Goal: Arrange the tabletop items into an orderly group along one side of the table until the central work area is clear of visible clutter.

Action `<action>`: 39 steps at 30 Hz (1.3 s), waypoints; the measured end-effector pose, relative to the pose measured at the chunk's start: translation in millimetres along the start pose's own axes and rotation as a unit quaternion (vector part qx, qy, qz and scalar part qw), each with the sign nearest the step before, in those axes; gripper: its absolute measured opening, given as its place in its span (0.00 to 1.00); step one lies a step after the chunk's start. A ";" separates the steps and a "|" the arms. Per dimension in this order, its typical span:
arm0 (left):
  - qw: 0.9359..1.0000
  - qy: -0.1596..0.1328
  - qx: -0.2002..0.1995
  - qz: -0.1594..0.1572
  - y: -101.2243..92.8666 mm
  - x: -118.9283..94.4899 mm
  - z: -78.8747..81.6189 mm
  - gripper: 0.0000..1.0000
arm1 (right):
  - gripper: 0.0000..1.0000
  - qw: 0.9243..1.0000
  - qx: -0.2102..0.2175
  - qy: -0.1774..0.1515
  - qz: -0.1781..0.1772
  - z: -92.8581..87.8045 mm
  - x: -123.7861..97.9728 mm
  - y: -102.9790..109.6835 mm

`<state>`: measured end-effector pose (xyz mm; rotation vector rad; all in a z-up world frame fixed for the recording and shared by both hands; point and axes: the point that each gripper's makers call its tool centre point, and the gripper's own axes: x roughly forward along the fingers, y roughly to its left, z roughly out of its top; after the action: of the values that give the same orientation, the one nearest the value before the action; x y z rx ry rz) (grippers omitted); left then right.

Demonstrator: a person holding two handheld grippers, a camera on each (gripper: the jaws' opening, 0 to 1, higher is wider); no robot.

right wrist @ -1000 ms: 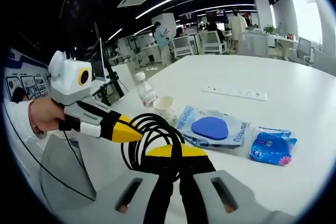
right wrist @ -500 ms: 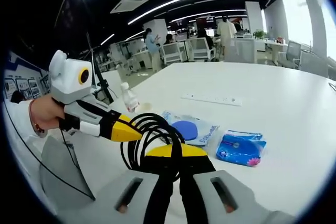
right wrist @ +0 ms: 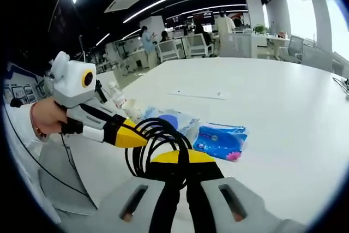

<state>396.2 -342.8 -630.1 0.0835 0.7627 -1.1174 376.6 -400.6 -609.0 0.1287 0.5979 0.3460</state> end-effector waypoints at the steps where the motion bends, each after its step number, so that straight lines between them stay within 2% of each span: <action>1: 1.000 0.001 -0.001 -0.001 -0.3 1.7 -0.5 0.01 | 0.00 1.000 0.003 0.003 0.000 -2.2 0.3 -3.0; 9: 0.999 0.034 -0.025 -0.009 3.8 34.9 -17.2 0.01 | 0.00 0.999 0.025 0.030 0.000 -26.3 14.4 -28.4; 12: 0.998 0.051 -0.039 -0.010 10.3 50.4 -27.2 0.01 | 0.00 0.998 0.037 0.047 0.002 -40.2 27.3 -43.1; 17: 0.995 0.078 -0.066 -0.014 20.3 72.6 -45.2 0.01 | 0.00 0.996 0.050 0.068 0.005 -58.5 41.3 -55.6; 30: 0.990 0.098 -0.105 -0.008 42.4 108.4 -62.4 0.01 | 0.00 0.993 0.070 0.094 0.000 -85.1 73.9 -82.1; 39: 0.986 0.100 -0.129 -0.006 47.2 118.8 -69.0 0.03 | 0.00 0.992 0.081 0.101 -0.003 -95.2 83.9 -90.8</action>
<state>426.1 -384.1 -766.1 -0.0281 1.0845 -1.0218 412.4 -453.9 -751.2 0.2493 0.8260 0.3067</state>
